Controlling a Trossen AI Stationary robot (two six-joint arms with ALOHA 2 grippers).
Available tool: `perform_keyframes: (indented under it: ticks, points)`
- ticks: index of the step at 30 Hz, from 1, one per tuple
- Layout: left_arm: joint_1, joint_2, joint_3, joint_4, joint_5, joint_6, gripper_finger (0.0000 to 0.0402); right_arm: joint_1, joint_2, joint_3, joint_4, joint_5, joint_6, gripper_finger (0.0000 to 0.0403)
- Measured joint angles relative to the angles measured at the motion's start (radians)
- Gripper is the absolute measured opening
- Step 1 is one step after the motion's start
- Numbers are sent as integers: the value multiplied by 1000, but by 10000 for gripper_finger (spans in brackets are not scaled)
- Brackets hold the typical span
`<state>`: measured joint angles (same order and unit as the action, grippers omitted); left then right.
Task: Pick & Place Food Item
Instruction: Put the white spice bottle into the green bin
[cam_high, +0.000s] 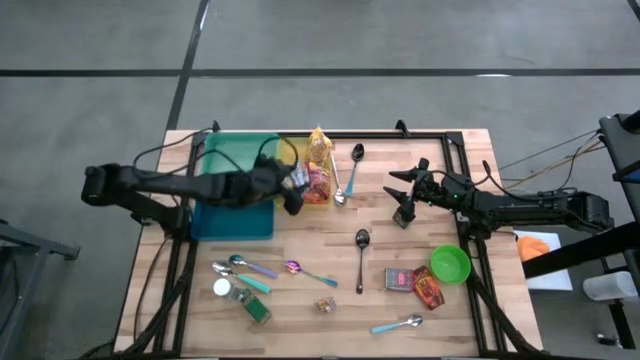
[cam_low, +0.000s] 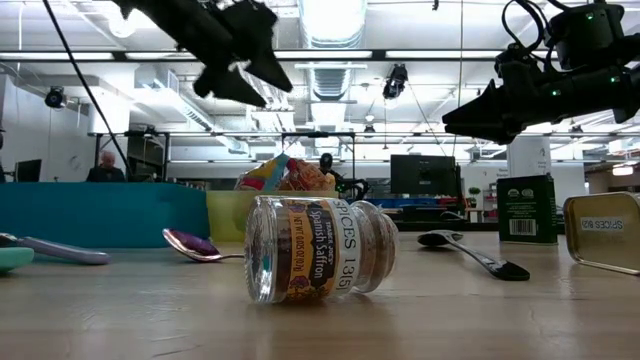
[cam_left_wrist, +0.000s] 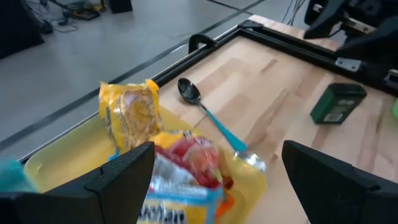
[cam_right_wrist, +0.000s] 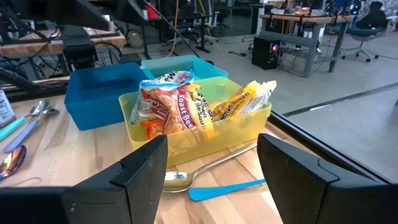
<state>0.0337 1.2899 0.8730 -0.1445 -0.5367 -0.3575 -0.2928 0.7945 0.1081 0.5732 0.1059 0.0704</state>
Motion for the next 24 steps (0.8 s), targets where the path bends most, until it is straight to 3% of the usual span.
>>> perform_keyframes:
  ticks: [6,12,19,24]
  points:
    - [-139,-53,1,-119,-82,-165,356,0,0,0,0,0,0,246]
    - [-239,-48,85,-397,-185,-499,356,0,0,0,0,0,0,246]
    - [-338,45,231,-680,-185,-704,356,0,0,0,0,0,0,246]
    - [-403,119,337,-882,-102,-915,356,0,0,0,0,0,0,246]
